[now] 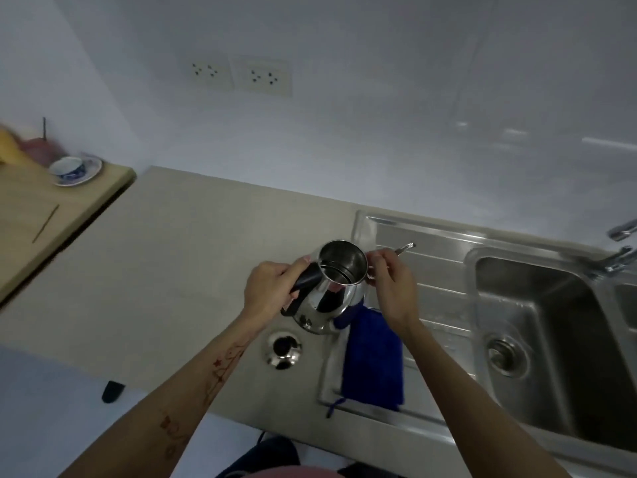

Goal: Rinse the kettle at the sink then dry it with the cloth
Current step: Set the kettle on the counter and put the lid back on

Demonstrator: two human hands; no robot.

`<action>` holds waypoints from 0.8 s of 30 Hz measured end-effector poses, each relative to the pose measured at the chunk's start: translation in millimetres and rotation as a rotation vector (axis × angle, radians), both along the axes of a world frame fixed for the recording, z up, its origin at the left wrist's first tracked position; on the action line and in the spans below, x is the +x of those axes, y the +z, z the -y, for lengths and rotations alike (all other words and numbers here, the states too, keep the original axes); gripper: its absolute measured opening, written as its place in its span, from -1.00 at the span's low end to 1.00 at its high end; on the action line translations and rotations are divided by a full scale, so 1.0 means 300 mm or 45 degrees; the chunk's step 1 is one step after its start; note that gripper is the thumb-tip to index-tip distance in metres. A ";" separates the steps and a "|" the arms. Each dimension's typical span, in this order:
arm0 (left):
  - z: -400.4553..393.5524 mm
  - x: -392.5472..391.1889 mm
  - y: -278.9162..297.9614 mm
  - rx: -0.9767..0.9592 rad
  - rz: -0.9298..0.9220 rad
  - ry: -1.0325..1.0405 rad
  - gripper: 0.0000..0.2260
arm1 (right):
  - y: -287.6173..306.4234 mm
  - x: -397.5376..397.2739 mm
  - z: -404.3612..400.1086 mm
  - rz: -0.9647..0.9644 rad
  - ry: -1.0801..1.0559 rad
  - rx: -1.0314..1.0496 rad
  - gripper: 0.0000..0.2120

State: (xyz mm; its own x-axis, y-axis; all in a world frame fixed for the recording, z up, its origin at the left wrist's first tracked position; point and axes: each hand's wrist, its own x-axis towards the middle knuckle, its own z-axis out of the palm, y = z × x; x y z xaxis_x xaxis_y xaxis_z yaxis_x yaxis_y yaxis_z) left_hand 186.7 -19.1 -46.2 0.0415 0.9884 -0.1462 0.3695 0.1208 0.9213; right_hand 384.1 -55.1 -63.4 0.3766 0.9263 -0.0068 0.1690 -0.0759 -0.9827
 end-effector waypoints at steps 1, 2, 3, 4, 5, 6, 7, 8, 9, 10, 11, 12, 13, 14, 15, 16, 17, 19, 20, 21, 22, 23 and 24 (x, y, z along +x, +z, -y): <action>-0.026 -0.065 -0.009 -0.004 0.001 -0.003 -0.45 | -0.006 -0.065 -0.022 0.019 -0.005 -0.004 -0.78; -0.051 -0.126 -0.019 -0.013 0.009 -0.005 -0.44 | -0.012 -0.126 -0.043 0.028 -0.007 -0.012 -0.79; -0.075 -0.183 -0.030 -0.024 0.023 -0.006 -0.44 | -0.016 -0.183 -0.063 0.038 -0.005 -0.028 -0.79; -0.100 -0.235 -0.042 -0.033 0.036 -0.008 -0.44 | -0.024 -0.235 -0.081 0.061 -0.006 -0.043 -0.79; -0.122 -0.281 -0.056 -0.041 0.050 -0.011 -0.44 | -0.033 -0.281 -0.095 0.098 -0.010 -0.059 -0.79; -0.143 -0.323 -0.070 -0.049 0.066 -0.017 -0.44 | -0.040 -0.324 -0.108 0.132 -0.013 -0.076 -0.79; -0.164 -0.361 -0.086 -0.055 0.083 -0.026 -0.43 | -0.047 -0.362 -0.120 0.154 -0.019 -0.095 -0.80; -0.184 -0.396 -0.101 -0.060 0.102 -0.033 -0.42 | -0.051 -0.395 -0.130 0.174 -0.028 -0.113 -0.80; -0.203 -0.427 -0.117 -0.064 0.119 -0.039 -0.42 | -0.053 -0.424 -0.139 0.203 -0.037 -0.129 -0.80; -0.220 -0.454 -0.133 -0.069 0.130 -0.045 -0.42 | -0.054 -0.450 -0.146 0.234 -0.040 -0.141 -0.79; -0.234 -0.476 -0.146 -0.077 0.137 -0.050 -0.42 | -0.051 -0.472 -0.150 0.260 -0.038 -0.152 -0.79; -0.245 -0.493 -0.158 -0.090 0.143 -0.057 -0.43 | -0.050 -0.491 -0.153 0.267 -0.035 -0.163 -0.79; -0.255 -0.508 -0.167 -0.102 0.151 -0.063 -0.44 | -0.053 -0.506 -0.156 0.265 -0.036 -0.176 -0.79; -0.262 -0.521 -0.175 -0.108 0.156 -0.070 -0.45 | -0.057 -0.518 -0.156 0.269 -0.036 -0.188 -0.79; -0.268 -0.531 -0.182 -0.112 0.155 -0.080 -0.45 | -0.063 -0.526 -0.155 0.279 -0.037 -0.198 -0.80; -0.274 -0.540 -0.188 -0.117 0.151 -0.093 -0.45 | -0.071 -0.533 -0.153 0.286 -0.038 -0.198 -0.80; -0.278 -0.548 -0.194 -0.128 0.148 -0.106 -0.45 | -0.080 -0.538 -0.150 0.293 -0.040 -0.194 -0.81; -0.283 -0.557 -0.198 -0.159 0.145 -0.125 -0.45 | -0.091 -0.548 -0.139 0.284 -0.033 -0.170 -0.80; -0.285 -0.559 -0.196 -0.165 0.135 -0.135 -0.45 | -0.096 -0.551 -0.130 0.270 -0.024 -0.155 -0.78; -0.285 -0.560 -0.191 -0.160 0.117 -0.147 -0.45 | -0.100 -0.553 -0.116 0.276 -0.009 -0.139 -0.74; -0.285 -0.560 -0.186 -0.147 0.089 -0.160 -0.45 | -0.110 -0.553 -0.095 0.316 0.006 -0.128 -0.69; -0.283 -0.560 -0.180 -0.125 0.048 -0.166 -0.45 | -0.129 -0.550 -0.068 0.393 0.016 -0.125 -0.65; -0.278 -0.560 -0.176 -0.093 -0.004 -0.162 -0.46 | -0.160 -0.545 -0.035 0.477 0.034 -0.135 -0.62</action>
State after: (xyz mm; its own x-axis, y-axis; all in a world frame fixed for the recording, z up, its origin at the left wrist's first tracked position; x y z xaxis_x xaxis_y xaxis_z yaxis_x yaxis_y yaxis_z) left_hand 18.8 64.2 -99.1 0.1652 0.9619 -0.2179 0.3891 0.1394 0.9106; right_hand 220.7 -44.5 -111.3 0.3473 0.9373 0.0303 0.5180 -0.1648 -0.8394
